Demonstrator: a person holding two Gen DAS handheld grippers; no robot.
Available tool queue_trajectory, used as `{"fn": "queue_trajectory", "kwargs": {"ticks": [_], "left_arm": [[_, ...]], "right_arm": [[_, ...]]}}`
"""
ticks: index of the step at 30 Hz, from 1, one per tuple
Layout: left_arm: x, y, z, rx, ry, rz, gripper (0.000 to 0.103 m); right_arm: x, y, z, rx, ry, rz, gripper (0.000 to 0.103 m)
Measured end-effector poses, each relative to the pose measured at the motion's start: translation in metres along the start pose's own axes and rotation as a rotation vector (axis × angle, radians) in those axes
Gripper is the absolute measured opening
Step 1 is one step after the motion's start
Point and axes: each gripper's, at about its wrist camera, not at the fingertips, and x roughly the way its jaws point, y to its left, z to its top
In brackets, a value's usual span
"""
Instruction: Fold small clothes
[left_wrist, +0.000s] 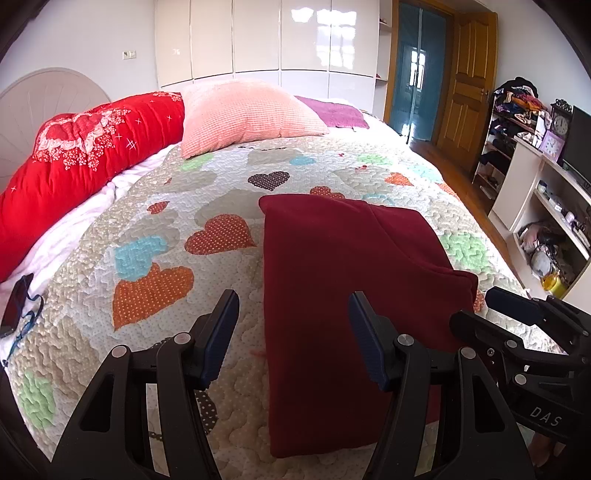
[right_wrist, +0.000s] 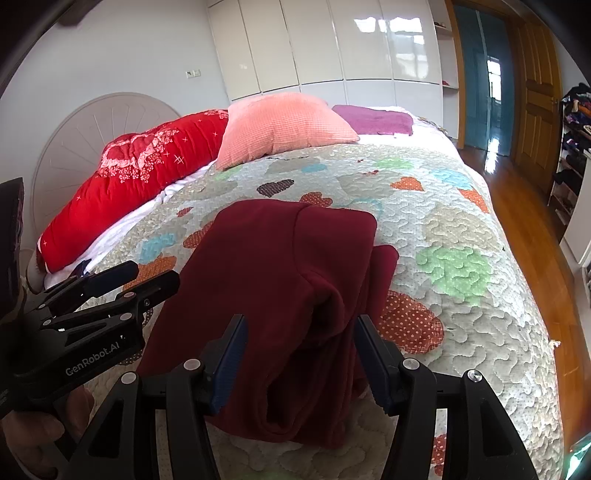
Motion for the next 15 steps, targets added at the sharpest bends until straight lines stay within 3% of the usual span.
{"fn": "queue_trajectory", "kwargs": {"ticks": [15], "left_arm": [[0.0015,0.0045,-0.0006,-0.014,-0.015,-0.025,0.062]], "right_arm": [[0.0018,-0.0025,-0.0013,0.012,0.007,0.004,0.058]]}}
